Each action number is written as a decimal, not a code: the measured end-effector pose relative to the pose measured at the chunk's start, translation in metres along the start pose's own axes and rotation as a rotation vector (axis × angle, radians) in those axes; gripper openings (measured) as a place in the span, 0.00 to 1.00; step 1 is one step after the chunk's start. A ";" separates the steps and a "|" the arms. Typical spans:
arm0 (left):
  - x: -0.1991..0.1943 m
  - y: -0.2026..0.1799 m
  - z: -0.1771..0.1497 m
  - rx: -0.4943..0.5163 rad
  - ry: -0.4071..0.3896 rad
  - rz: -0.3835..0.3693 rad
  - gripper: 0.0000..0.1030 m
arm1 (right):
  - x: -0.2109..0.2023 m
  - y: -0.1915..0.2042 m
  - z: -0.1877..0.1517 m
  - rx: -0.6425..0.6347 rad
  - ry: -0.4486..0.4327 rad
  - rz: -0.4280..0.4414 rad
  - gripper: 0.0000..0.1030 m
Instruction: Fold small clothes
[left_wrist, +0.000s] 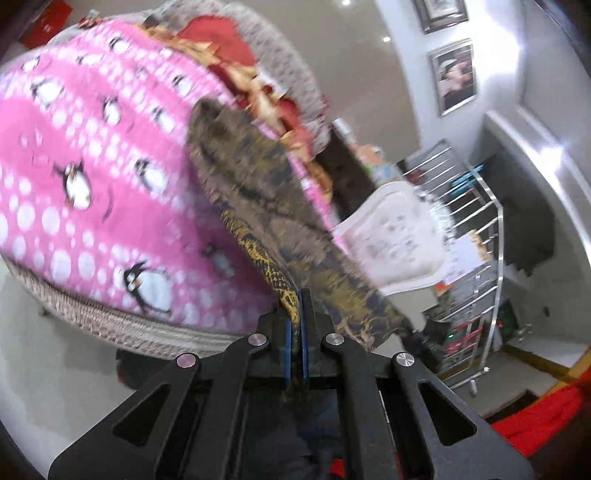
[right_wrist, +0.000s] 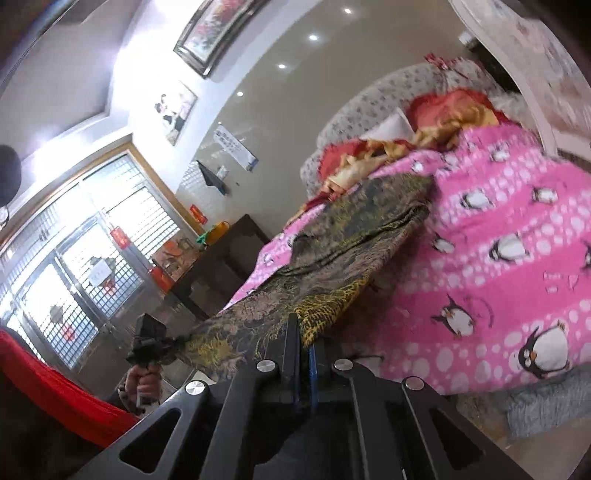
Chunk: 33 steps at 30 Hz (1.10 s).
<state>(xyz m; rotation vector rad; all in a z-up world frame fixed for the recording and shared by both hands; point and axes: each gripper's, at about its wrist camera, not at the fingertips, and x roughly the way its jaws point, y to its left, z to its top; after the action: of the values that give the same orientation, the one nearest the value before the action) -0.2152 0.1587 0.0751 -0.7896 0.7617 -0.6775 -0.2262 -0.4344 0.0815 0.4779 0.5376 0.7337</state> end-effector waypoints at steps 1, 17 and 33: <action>-0.006 -0.005 0.001 0.005 -0.004 -0.024 0.02 | -0.006 0.006 0.002 -0.013 -0.014 0.003 0.03; 0.027 -0.037 0.075 0.074 -0.148 0.064 0.02 | 0.004 0.001 0.066 -0.029 -0.078 -0.149 0.03; 0.196 0.063 0.224 0.008 -0.152 0.376 0.02 | 0.195 -0.122 0.163 0.015 0.089 -0.594 0.03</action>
<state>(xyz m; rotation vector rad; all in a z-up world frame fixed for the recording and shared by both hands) 0.0864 0.1233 0.0654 -0.6581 0.7421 -0.2793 0.0547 -0.4071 0.0792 0.2756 0.7253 0.1819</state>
